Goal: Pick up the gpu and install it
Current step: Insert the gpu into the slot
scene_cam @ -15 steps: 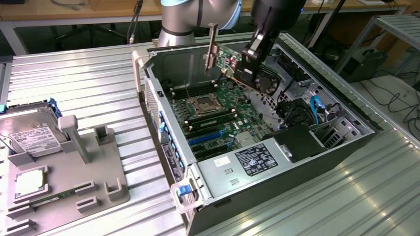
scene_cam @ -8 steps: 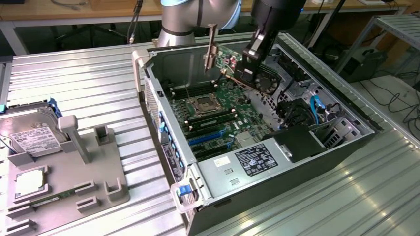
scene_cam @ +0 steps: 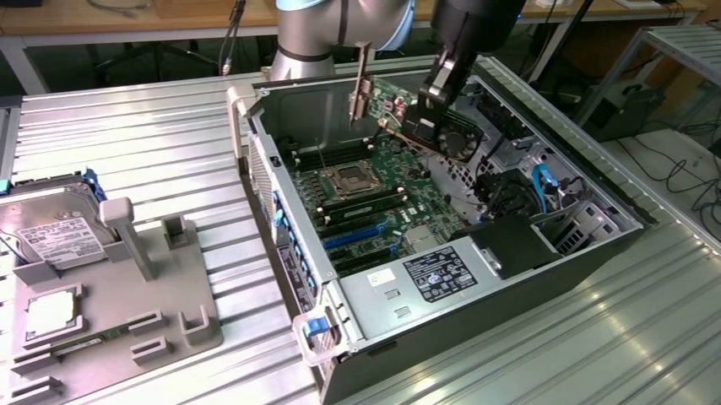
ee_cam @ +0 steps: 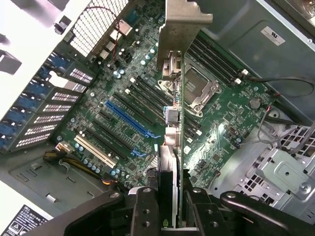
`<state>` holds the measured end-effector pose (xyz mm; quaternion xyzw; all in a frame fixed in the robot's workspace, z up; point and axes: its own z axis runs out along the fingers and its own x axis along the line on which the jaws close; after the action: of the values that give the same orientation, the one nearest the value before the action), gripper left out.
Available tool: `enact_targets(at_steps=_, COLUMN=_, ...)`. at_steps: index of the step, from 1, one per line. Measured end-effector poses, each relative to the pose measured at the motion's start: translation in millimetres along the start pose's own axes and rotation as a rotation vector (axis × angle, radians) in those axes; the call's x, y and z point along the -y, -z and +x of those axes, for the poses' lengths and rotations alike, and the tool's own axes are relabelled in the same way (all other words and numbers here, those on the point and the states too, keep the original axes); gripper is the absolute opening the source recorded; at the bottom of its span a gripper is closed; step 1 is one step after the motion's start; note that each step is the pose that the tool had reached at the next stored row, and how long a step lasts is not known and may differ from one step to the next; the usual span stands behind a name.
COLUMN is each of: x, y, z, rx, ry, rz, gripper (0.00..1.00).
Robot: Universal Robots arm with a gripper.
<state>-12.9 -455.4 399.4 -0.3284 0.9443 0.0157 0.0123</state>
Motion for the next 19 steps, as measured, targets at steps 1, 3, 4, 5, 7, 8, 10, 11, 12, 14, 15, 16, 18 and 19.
enact_targets(at_steps=1, x=0.0, y=0.0, z=0.0, rx=0.0000, ry=0.006, rz=-0.0003, gripper=0.27)
enact_targets(at_steps=3, x=0.1, y=0.0, z=0.1, rx=0.0001, ry=0.018, rz=-0.0012, gripper=0.27)
enact_targets(at_steps=4, x=0.1, y=0.0, z=0.1, rx=0.0001, ry=0.023, rz=-0.0015, gripper=0.27)
enact_targets(at_steps=5, x=0.1, y=0.0, z=0.1, rx=0.0000, ry=0.028, rz=-0.0017, gripper=0.27)
enact_targets(at_steps=7, x=0.2, y=0.0, z=0.1, rx=-0.0001, ry=0.039, rz=-0.0022, gripper=0.27)
enact_targets(at_steps=8, x=0.2, y=0.0, z=0.2, rx=-0.0002, ry=0.045, rz=-0.0024, gripper=0.27)
enact_targets(at_steps=10, x=0.2, y=0.0, z=0.2, rx=-0.0005, ry=0.056, rz=-0.0028, gripper=0.27)
enact_targets(at_steps=11, x=0.2, y=0.0, z=0.2, rx=-0.0005, ry=0.063, rz=-0.0031, gripper=0.27)
enact_targets(at_steps=12, x=0.2, y=0.0, z=0.2, rx=-0.0007, ry=0.070, rz=-0.0033, gripper=0.27)
enact_targets(at_steps=14, x=0.2, y=0.0, z=0.2, rx=-0.0013, ry=0.089, rz=-0.0039, gripper=0.27)
enact_targets(at_steps=15, x=0.2, y=0.0, z=0.2, rx=-0.0013, ry=0.098, rz=-0.0042, gripper=0.27)
enact_targets(at_steps=16, x=0.2, y=0.0, z=0.2, rx=-0.0016, ry=0.105, rz=-0.0045, gripper=0.27)
enact_targets(at_steps=18, x=0.2, y=0.0, z=0.2, rx=-0.0019, ry=0.118, rz=-0.0049, gripper=0.27)
enact_targets(at_steps=19, x=0.2, y=0.0, z=0.2, rx=-0.0020, ry=0.126, rz=-0.0052, gripper=0.27)
